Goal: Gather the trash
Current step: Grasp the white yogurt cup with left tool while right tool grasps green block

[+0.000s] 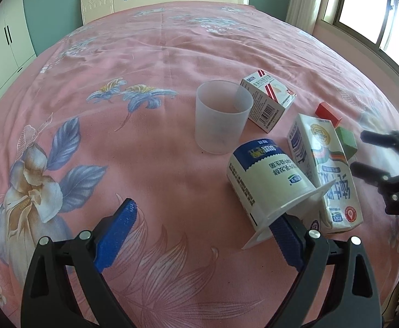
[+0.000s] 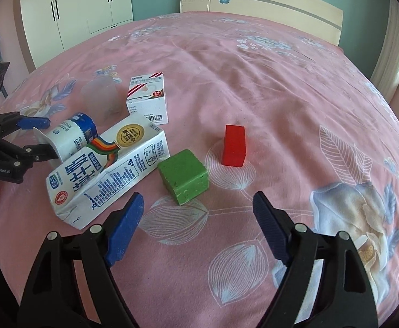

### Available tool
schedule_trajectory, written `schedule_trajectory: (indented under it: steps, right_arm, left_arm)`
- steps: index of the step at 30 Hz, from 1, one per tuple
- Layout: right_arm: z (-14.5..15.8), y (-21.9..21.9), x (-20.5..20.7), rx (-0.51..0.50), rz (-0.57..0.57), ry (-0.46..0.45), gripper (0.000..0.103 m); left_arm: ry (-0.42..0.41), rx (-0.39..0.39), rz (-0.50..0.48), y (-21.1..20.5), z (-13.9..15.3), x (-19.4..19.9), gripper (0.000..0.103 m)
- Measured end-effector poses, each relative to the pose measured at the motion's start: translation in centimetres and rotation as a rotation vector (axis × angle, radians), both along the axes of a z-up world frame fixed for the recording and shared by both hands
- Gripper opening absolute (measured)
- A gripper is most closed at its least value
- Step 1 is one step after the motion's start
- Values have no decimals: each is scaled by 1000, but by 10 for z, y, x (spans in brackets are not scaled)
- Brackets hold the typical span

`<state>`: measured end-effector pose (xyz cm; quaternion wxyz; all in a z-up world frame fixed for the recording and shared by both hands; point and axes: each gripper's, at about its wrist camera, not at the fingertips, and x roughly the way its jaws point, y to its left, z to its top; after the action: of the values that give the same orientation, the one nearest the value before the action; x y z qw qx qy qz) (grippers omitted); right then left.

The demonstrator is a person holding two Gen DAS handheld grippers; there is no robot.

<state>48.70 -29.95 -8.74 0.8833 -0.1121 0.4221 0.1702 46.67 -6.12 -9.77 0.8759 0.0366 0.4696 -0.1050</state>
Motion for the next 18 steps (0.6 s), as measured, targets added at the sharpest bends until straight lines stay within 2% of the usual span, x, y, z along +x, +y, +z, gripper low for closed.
schedule_trajectory:
  steps: [2,4,8,11,12,16,18]
  right_arm:
    - [-5,1,9,-3,1,16,70]
    - [-8,3,15,-2,8,28,62]
    - [-9,9,20,-2,33,32,49]
    - [-11,15,22,-19,52,35,39]
    - [-11,16,22,-24,55,35,36]
    - [-12,18,20,-38,59,30,35]
    - [-11,18,20,-41,54,29,33]
  left_arm:
    - [-3,-3,-6,-1,-1,1,94]
    - [5,-9,-17,-2,-3,3,78]
    - [17,-30,-37,-4,-7,6,65]
    - [11,-33,-49,-6,-6,5,51]
    - [12,-34,-55,-8,-6,5,41]
    - [9,-44,-77,-12,-4,2,16]
    - [8,-41,-71,-12,-3,0,14]
